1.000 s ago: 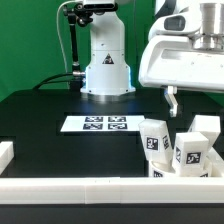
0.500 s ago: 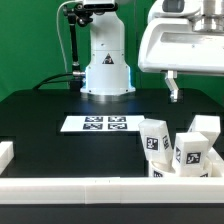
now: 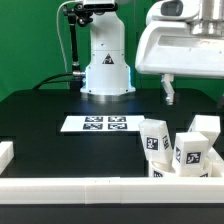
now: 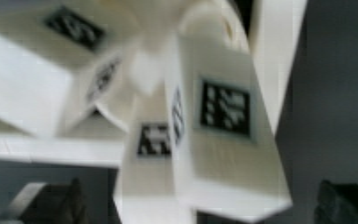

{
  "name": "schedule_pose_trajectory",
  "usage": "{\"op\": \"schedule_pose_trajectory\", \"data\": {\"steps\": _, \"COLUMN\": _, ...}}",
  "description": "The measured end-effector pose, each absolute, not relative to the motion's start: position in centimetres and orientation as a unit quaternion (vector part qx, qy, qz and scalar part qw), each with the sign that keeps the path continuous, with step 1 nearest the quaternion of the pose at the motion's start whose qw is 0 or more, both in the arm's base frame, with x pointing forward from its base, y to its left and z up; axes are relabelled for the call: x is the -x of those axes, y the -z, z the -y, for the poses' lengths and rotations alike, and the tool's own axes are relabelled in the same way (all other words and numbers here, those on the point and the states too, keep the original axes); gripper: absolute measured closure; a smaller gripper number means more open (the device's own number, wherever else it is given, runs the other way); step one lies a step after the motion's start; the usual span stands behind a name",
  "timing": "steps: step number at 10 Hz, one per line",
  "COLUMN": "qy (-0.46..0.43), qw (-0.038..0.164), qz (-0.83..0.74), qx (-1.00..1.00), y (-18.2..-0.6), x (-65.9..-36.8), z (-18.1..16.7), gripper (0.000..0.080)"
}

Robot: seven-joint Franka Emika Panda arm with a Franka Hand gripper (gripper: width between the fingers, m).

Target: Assemble stool

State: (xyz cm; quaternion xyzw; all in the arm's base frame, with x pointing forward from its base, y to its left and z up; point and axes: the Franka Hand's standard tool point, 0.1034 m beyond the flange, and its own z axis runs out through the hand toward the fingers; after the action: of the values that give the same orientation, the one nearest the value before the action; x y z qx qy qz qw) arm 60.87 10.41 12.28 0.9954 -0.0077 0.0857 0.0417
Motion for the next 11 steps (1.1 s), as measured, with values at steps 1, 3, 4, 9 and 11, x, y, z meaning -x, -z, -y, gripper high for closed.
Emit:
{"op": "schedule_pose_trajectory", "data": {"steps": 1, "qy": -0.061, "qw": 0.041, "qz": 0.013, "qx": -0.997, "y": -12.8, "x": -61.5, "z": -10.1, "gripper": 0.0150}}
{"op": "schedule_pose_trajectory", "data": {"steps": 3, "qy": 0.001, "qw": 0.045, "qz": 0.023, "qx": -0.999, "y": -12.7, "x": -60.8, "z": -9.6, "gripper": 0.0150}}
{"op": "schedule_pose_trajectory", "data": {"steps": 4, "qy": 0.038, "qw": 0.048, "qz": 0.028, "qx": -0.998, "y": -12.9, "x": -60.8, "z": -9.3, "gripper": 0.0150}}
{"op": "schedule_pose_trajectory", "data": {"steps": 9, "qy": 0.063, "qw": 0.051, "qz": 0.029, "qx": -0.996, "y": -13.3, "x": -61.4, "z": -9.4, "gripper": 0.0150}}
{"op": "schedule_pose_trajectory", "data": {"steps": 11, "qy": 0.057, "qw": 0.046, "qz": 0.018, "qx": -0.997, "y": -12.9, "x": -61.3, "z": -10.6, "gripper": 0.0150}}
